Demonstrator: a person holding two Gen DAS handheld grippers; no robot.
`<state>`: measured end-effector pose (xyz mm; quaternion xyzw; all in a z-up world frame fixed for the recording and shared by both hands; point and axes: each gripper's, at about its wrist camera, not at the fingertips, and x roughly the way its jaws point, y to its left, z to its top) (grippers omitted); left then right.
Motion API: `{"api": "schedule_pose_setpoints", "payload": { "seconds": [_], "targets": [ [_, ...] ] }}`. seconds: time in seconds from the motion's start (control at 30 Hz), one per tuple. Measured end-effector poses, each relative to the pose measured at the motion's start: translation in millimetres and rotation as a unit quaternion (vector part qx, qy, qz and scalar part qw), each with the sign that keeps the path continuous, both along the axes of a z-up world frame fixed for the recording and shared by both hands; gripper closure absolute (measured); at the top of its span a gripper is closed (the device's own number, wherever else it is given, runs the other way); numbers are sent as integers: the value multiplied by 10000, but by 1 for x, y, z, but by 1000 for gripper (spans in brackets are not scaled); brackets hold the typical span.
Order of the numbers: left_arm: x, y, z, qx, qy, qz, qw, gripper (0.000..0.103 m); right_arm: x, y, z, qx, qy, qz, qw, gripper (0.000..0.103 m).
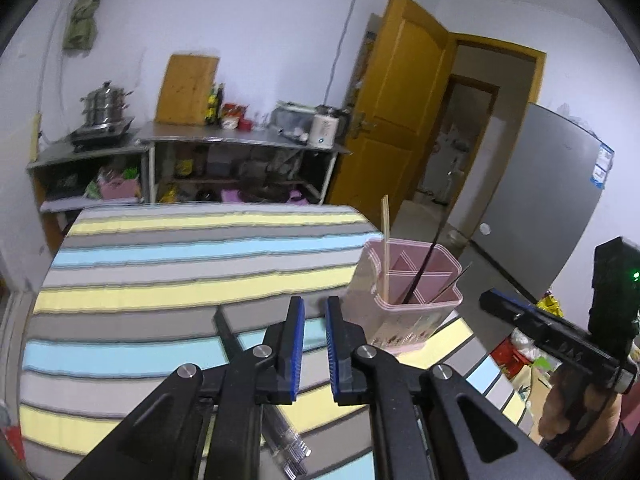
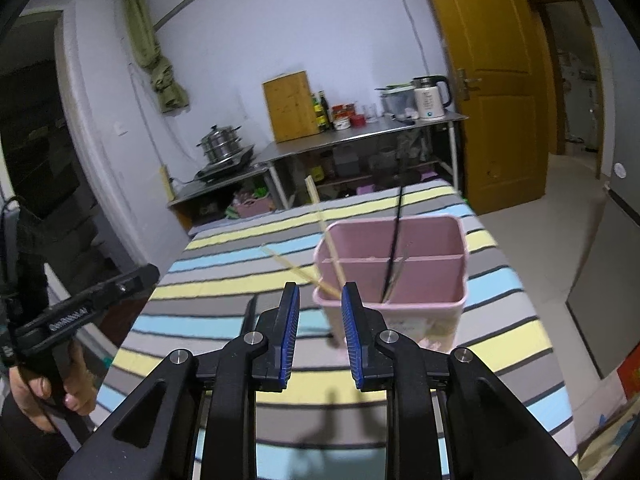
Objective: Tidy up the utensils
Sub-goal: 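Open both tools to release the chopsticks into the holder, then move both tools back down to the chopstick bundle on the tablecloth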
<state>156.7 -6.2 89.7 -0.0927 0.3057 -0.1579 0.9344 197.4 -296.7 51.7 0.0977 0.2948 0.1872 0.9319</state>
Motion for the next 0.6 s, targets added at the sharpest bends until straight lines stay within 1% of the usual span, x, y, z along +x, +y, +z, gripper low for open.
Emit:
{"api": "schedule_pose_setpoints", "payload": {
  "seconds": [0.13,0.33,0.47,0.6],
  "targets": [
    [-8,16,-24,-21,258,187,9995,93,-4,13,-11,21,102,189,9998,80],
    [-12,30,-56,-22,624,339,9975,93,-9,34,-30,-180,291,441,9984,80],
    [-11,32,-76,-22,836,396,9957,84,-10,45,-42,-234,433,597,9970,81],
    [-4,32,-95,-13,1056,446,9934,82,-8,52,-53,-300,565,705,9955,81]
  ]
}}
